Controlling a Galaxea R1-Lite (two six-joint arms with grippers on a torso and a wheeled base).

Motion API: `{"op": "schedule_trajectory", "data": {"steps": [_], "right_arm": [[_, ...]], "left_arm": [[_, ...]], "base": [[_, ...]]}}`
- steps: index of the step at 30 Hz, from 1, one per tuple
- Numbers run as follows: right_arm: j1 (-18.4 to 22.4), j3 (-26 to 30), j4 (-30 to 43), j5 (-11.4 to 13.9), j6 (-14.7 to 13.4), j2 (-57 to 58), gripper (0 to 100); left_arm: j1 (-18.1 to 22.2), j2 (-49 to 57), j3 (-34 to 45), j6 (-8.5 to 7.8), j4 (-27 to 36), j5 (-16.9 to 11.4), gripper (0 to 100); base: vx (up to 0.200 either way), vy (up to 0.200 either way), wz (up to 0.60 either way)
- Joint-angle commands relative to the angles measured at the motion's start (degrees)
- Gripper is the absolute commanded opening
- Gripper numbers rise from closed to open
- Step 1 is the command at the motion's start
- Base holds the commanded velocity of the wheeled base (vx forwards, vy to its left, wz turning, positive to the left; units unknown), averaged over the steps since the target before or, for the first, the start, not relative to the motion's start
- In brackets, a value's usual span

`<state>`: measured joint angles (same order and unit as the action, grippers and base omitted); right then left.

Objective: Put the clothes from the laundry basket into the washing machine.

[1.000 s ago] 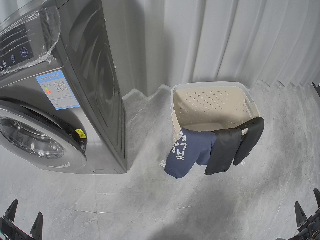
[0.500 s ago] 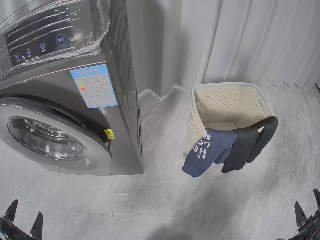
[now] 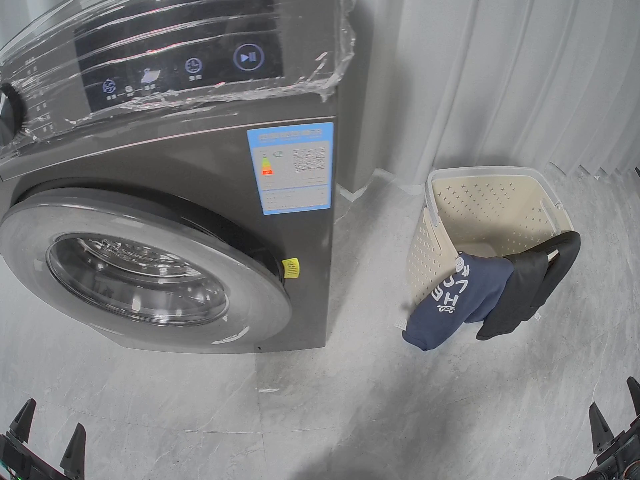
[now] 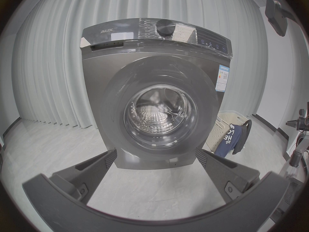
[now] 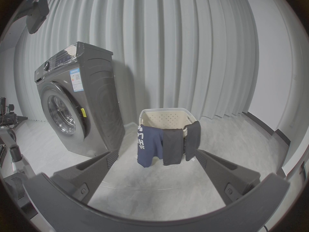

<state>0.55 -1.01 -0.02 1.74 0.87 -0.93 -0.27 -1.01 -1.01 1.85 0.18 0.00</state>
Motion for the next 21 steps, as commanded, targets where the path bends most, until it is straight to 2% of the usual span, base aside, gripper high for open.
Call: {"op": "schedule_trajectory", "data": {"steps": [1,2,8,17,21], "right_arm": [[0.0,0.9,0.0,0.0,0.0,0.9,100],[0.0,0.9,0.0,0.0,0.0,0.9,100],[0.0,0.9,0.0,0.0,0.0,0.9,100],[0.0,0.9,0.0,0.0,0.0,0.9,100],[0.0,0.9,0.0,0.0,0.0,0.9,100]], "left_arm": [[0.0,0.7,0.8,0.08,0.0,0.0,100],[0.0,0.7,0.8,0.08,0.0,0.0,100],[0.0,0.7,0.8,0.08,0.0,0.0,100],[0.0,0.7,0.8,0.08,0.0,0.0,100],[0.0,0.7,0.8,0.17,0.0,0.0,100]], "base": [[0.0,0.2,0.0],[0.0,0.2,0.0],[0.0,0.0,0.0],[-0.2,0.0,0.0],[0.0,0.0,0.0]]}}
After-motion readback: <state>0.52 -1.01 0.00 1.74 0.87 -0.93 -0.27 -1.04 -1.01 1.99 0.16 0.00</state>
